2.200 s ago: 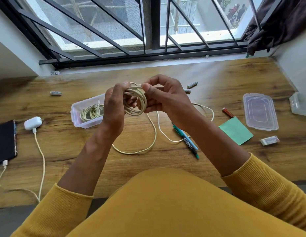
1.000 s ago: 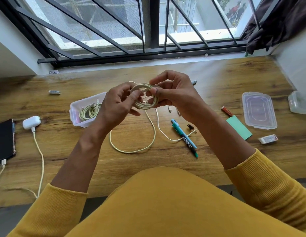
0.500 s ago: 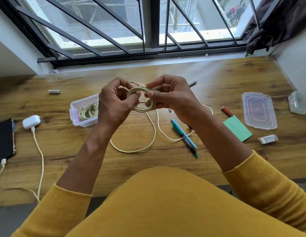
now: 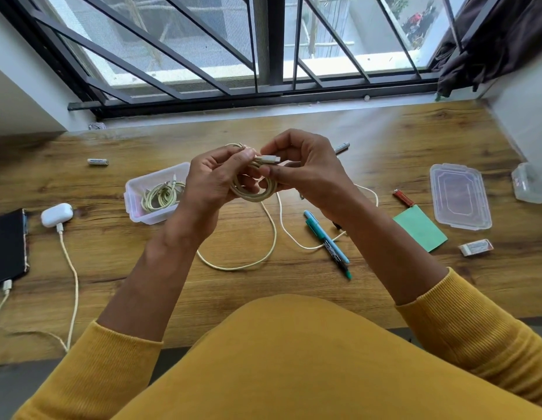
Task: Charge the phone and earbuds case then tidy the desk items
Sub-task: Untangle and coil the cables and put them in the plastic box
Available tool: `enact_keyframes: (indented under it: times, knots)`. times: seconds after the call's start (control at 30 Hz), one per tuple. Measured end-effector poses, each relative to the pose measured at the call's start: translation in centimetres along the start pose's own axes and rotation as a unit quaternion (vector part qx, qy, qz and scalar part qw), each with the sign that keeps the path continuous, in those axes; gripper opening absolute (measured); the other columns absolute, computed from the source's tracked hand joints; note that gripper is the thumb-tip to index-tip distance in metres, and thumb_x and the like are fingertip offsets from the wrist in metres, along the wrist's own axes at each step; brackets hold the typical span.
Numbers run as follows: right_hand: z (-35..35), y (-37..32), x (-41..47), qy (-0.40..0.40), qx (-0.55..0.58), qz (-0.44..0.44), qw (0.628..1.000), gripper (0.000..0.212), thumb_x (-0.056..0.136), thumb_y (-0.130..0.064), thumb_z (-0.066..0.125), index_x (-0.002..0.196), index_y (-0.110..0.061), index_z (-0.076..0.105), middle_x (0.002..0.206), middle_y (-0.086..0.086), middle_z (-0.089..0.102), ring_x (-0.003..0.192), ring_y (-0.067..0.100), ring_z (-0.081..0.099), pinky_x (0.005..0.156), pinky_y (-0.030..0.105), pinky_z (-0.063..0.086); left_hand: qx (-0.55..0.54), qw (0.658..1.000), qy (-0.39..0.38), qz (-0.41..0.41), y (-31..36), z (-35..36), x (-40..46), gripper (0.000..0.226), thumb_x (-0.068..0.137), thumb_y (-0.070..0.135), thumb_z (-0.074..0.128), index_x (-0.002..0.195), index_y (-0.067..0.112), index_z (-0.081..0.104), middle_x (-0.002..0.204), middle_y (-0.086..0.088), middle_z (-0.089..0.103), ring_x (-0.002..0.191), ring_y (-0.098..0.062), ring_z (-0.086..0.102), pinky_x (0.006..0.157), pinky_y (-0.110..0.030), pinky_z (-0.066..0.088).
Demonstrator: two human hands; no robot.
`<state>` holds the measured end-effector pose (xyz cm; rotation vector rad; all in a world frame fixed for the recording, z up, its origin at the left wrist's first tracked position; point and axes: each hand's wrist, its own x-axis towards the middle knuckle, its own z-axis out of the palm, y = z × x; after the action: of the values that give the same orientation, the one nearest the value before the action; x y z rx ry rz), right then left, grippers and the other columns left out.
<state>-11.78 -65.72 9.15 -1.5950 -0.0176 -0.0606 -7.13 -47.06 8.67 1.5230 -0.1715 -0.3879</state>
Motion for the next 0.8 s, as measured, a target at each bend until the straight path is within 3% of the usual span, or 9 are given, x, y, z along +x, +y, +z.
enact_keyframes:
  times: [0.23, 0.4, 0.53, 0.8]
  knots:
    - [0.4, -0.1, 0.1, 0.01, 0.009, -0.009, 1.0, 0.023, 0.09, 0.004, 0.078, 0.106, 0.012, 0.064, 0.091, 0.031, 0.074, 0.08, 0.043, 0.077, 0.069, 0.046, 0.067, 0.057, 0.997, 0.006, 0.043, -0.8, 1.3, 0.2, 0.014, 0.113, 0.024, 0.051, 0.108, 0.012, 0.058, 0.09, -0.007, 0.06, 0.065, -0.009, 0.054, 0.063, -0.027, 0.054]
    - [0.6, 0.1, 0.2, 0.0, -0.008, -0.014, 1.0, 0.025, 0.09, -0.002, 0.08, 0.106, 0.008, 0.065, 0.091, 0.026, 0.075, 0.083, 0.043, 0.077, 0.076, 0.06, 0.064, 0.095, 0.993, 0.032, 0.068, -1.2, 1.6, 0.3, 0.025, 0.108, 0.035, 0.048, 0.113, 0.011, 0.054, 0.097, -0.008, 0.063, 0.067, -0.011, 0.056, 0.061, -0.027, 0.051]
    - [0.8, 0.3, 0.3, -0.002, -0.034, -0.024, 0.999, 0.023, 0.089, -0.006, 0.081, 0.106, 0.003, 0.067, 0.094, 0.023, 0.076, 0.084, 0.046, 0.076, 0.079, 0.066, 0.061, 0.081, 0.994, 0.039, 0.065, -1.2, 1.7, 0.4, 0.019, 0.106, 0.037, 0.045, 0.104, 0.02, 0.053, 0.091, -0.006, 0.059, 0.067, -0.012, 0.051, 0.063, -0.031, 0.049]
    - [0.6, -0.2, 0.4, -0.056, -0.042, -0.035, 0.997, 0.021, 0.093, -0.005, 0.07, 0.113, 0.0, 0.07, 0.104, 0.023, 0.073, 0.095, 0.039, 0.075, 0.088, 0.057, 0.062, 0.074, 0.995, 0.052, 0.051, -0.8, 1.5, 0.4, 0.019, 0.113, 0.026, 0.039, 0.1, 0.025, 0.053, 0.082, 0.002, 0.055, 0.068, -0.01, 0.049, 0.063, -0.03, 0.046]
